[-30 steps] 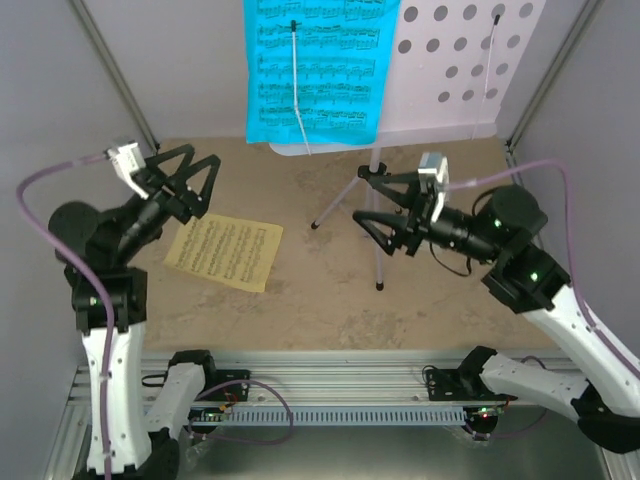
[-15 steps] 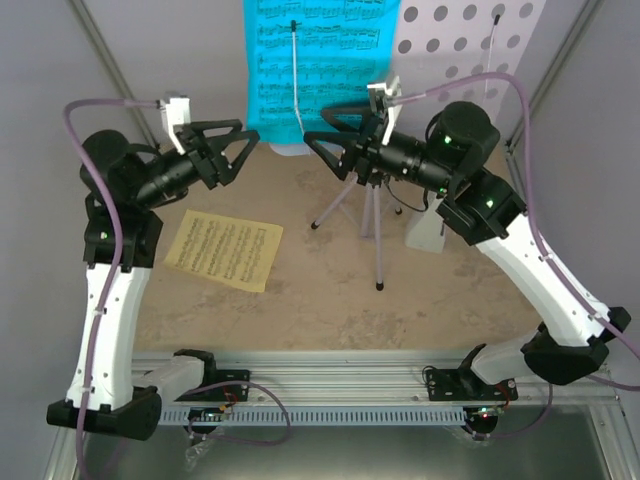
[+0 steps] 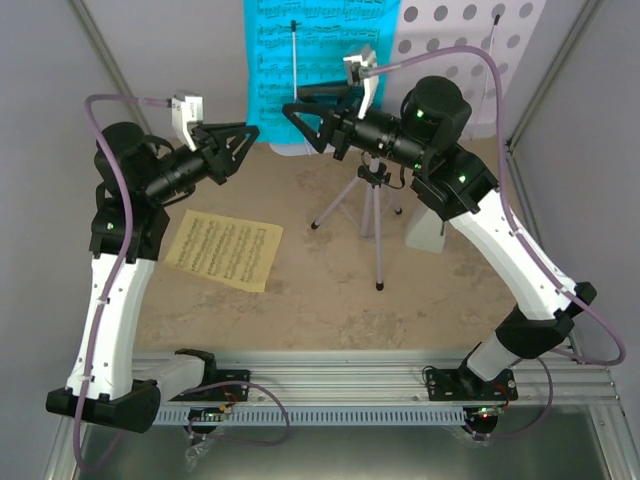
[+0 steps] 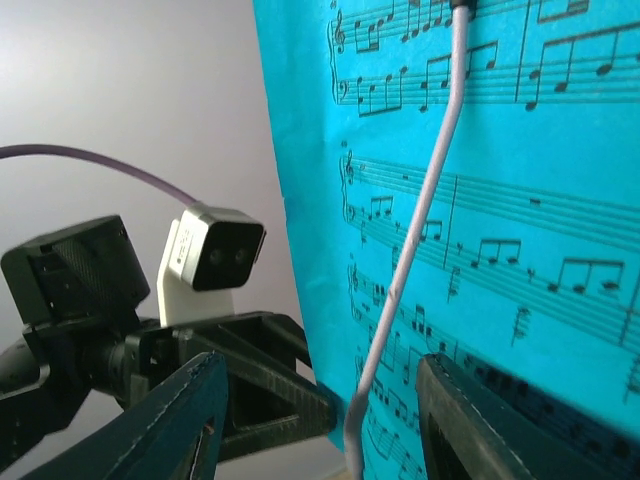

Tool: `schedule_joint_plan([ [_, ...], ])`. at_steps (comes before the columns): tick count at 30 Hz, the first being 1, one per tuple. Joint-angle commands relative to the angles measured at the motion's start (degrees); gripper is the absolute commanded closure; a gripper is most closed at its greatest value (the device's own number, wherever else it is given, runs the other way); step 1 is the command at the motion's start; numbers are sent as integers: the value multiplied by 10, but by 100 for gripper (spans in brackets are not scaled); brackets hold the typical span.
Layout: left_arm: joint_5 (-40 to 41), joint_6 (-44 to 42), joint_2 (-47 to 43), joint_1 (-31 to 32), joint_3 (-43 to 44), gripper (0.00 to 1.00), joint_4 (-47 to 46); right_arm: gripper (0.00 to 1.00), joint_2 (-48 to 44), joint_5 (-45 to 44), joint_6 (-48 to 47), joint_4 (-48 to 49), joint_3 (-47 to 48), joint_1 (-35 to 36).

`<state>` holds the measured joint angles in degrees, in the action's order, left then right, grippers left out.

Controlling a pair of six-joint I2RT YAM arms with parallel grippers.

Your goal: Pack up the instrument practice props

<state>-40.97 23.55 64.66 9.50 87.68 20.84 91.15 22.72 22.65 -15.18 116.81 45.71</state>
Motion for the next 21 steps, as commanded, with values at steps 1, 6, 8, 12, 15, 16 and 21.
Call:
schedule_joint_plan([
  [1,1,-5,3,3,9,73,-7,47,24,16,21,-2,51,3],
  [6,-5,-6,14,3,11,85,-6,52,53,19,33,-7,92,3],
  [8,-4,-7,16,3,12,91,-6,54,62,17,34,-9,104,3],
  [12,1,-9,11,3,9,100,-6,67,73,10,35,-7,116,3],
  [15,-2,-8,10,3,7,100,-6,84,74,1,31,-4,116,3],
  [16,-2,-9,9,3,5,100,-6,89,73,-3,29,-3,115,3],
  [21,11,-4,-2,3,-6,100,-9,99,66,-10,18,10,98,3],
])
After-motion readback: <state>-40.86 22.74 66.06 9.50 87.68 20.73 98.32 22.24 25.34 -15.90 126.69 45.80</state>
